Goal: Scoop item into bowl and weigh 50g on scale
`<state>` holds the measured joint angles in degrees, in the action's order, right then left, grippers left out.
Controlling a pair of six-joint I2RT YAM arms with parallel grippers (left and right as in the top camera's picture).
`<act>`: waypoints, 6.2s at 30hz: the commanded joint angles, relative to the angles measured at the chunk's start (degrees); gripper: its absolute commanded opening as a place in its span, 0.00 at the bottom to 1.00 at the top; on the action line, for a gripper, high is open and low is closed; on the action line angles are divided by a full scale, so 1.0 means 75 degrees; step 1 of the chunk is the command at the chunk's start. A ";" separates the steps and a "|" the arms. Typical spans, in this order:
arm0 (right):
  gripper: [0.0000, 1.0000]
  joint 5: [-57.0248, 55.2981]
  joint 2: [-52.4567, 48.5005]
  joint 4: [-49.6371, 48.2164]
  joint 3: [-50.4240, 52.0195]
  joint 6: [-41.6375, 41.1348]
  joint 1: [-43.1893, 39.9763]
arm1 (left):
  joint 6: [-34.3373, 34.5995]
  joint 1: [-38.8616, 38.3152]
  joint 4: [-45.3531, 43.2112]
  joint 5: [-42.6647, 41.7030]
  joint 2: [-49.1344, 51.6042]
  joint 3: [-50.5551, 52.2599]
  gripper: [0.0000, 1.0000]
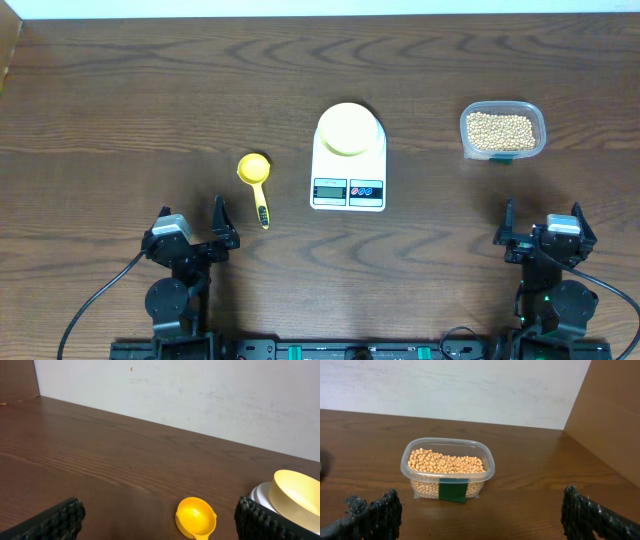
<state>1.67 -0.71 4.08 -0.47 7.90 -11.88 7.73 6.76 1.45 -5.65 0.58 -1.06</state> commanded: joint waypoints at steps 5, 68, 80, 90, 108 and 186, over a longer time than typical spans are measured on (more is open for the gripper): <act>0.99 -0.0029 0.0050 0.0032 0.0015 -0.0079 -0.0012 | 0.0038 0.0047 0.0289 -0.0099 -0.0044 0.0111 0.98; 0.99 -0.0029 0.0050 0.0032 0.0015 -0.0079 -0.0009 | 0.0041 0.0047 0.0289 -0.0102 -0.0044 0.0111 0.98; 0.99 -0.0029 0.0050 0.0032 0.0015 -0.0079 -0.0009 | -0.0248 0.0047 0.0289 -0.0099 -0.0044 0.0111 0.98; 0.99 -0.0029 0.0050 0.0032 0.0015 -0.0079 -0.0012 | -0.0245 0.0047 0.0385 -0.0105 -0.0032 -0.0044 0.98; 0.99 -0.0029 0.0050 0.0032 0.0015 -0.0079 -0.0009 | -0.0405 0.0047 0.0804 -0.0099 0.1483 -0.1364 0.98; 0.99 -0.0029 0.0050 0.0032 0.0015 -0.0079 -0.0009 | -0.2087 0.0023 0.6645 -0.0597 0.9844 -1.0255 0.98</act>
<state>1.67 -0.71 4.08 -0.47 7.92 -11.88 -6.55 6.76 50.72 -9.15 73.06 -75.68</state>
